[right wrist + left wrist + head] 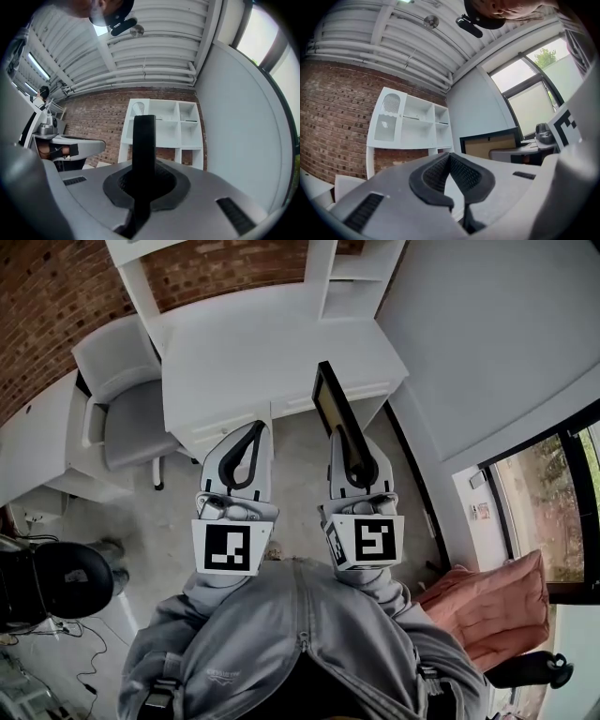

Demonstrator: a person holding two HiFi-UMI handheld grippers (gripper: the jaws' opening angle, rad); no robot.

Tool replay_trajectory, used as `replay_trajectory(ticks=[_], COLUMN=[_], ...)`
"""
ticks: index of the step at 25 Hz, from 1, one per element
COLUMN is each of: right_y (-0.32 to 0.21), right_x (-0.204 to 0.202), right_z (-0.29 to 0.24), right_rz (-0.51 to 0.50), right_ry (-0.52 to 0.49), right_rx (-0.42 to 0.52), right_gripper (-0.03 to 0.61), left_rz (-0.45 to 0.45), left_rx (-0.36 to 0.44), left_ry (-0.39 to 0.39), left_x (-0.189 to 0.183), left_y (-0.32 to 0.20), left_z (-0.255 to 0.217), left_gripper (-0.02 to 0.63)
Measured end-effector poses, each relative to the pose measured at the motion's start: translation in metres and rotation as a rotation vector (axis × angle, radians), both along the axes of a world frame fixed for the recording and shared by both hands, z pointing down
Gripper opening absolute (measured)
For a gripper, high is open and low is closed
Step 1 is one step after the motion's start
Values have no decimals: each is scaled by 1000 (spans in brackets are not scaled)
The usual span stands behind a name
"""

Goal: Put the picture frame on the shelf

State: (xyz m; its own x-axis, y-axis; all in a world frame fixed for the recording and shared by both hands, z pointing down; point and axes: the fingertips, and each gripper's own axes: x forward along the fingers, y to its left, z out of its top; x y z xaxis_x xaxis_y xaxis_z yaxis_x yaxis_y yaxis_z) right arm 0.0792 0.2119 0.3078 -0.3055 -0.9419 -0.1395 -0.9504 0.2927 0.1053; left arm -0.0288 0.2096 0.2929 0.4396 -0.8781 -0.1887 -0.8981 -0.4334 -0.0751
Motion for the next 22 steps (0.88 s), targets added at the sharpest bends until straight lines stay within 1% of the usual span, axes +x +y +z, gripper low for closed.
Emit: replay_trajectory(ticks=[4, 9, 14, 22], right_y=[-28, -39, -47, -74], right_x=[-9, -16, -15, -7], right_z=[0, 3, 6, 11], right_rz=[29, 51, 53, 31], right_ry=[4, 2, -7, -15], right_rx=[-1, -10, -16, -19], right_gripper=[34, 34, 34, 34], left_rz=[29, 54, 69, 57], left_rx=[-13, -28, -46, -52], left_ry=[-3, 10, 9, 11], left_x=[-10, -17, -15, -5], left_y=[-31, -46, -55, -78], left_z=[4, 10, 16, 21], left_gripper=[6, 6, 6, 6])
